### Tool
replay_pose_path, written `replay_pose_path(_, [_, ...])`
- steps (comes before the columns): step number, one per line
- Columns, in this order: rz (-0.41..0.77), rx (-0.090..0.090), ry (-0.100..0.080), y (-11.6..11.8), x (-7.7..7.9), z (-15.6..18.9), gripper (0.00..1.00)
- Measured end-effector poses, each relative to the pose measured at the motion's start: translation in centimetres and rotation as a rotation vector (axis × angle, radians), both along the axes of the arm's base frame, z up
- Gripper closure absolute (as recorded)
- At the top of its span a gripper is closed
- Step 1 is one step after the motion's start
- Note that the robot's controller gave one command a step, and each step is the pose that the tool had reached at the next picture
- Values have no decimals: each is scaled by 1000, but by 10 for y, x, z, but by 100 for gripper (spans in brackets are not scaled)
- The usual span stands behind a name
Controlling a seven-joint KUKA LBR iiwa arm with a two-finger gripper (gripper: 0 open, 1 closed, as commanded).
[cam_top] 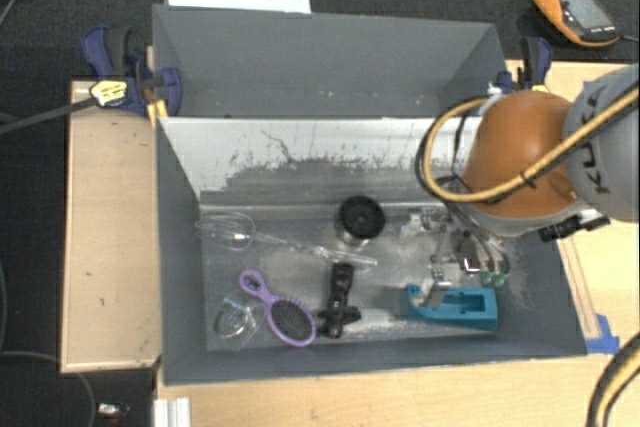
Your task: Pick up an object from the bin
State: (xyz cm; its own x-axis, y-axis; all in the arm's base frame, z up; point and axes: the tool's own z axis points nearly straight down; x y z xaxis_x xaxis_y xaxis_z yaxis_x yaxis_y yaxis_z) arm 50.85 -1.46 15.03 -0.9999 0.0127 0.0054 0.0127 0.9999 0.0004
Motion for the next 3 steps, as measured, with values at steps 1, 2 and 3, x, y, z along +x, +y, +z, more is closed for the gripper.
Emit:
replay_pose_path(1, [1, 0, -8, 0, 2, 4, 0])
replay_pose_path(2, [98, 3, -22, -60, -27, -78, 0])
replay_pose_path(3, [209, -1, -29, -60, -21, -35, 0])
